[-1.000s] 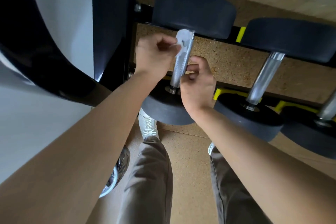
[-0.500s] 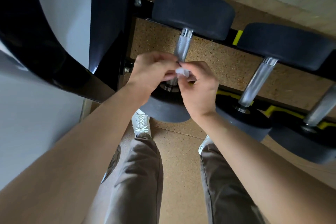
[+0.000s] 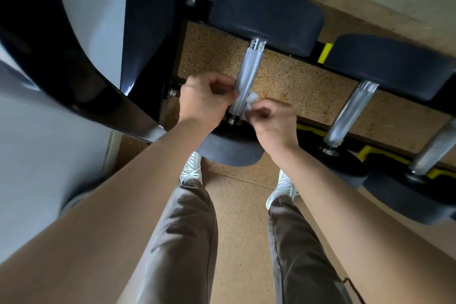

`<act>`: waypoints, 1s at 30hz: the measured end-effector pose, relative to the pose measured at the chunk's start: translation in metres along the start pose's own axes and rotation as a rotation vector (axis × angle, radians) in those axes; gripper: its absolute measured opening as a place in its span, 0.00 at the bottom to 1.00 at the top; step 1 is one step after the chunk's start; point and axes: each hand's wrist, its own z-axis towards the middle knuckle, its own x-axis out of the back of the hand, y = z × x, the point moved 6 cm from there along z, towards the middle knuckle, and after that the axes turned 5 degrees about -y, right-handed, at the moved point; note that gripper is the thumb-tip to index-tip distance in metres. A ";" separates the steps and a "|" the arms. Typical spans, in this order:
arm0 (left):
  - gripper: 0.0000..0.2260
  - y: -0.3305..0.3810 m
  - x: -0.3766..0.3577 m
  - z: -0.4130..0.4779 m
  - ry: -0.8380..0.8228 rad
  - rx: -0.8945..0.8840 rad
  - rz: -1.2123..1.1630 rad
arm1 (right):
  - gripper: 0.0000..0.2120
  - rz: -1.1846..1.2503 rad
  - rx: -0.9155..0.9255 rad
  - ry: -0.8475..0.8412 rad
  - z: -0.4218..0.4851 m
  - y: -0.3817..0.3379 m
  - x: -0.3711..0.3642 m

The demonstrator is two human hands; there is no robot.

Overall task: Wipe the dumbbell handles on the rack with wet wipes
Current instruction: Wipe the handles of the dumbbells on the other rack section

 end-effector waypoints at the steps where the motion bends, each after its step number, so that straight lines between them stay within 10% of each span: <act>1: 0.07 0.000 -0.001 -0.001 0.012 -0.008 0.010 | 0.03 0.041 -0.002 0.029 0.002 -0.002 0.005; 6: 0.06 0.001 -0.002 -0.004 0.037 -0.051 0.035 | 0.06 0.235 0.106 0.302 0.017 -0.039 0.029; 17: 0.27 0.028 -0.009 -0.024 -0.118 -0.502 0.190 | 0.06 0.269 -0.012 -0.060 -0.013 -0.045 0.023; 30: 0.09 0.037 0.015 0.004 -0.166 -0.144 -0.263 | 0.12 0.724 -0.245 -0.088 0.005 -0.061 0.034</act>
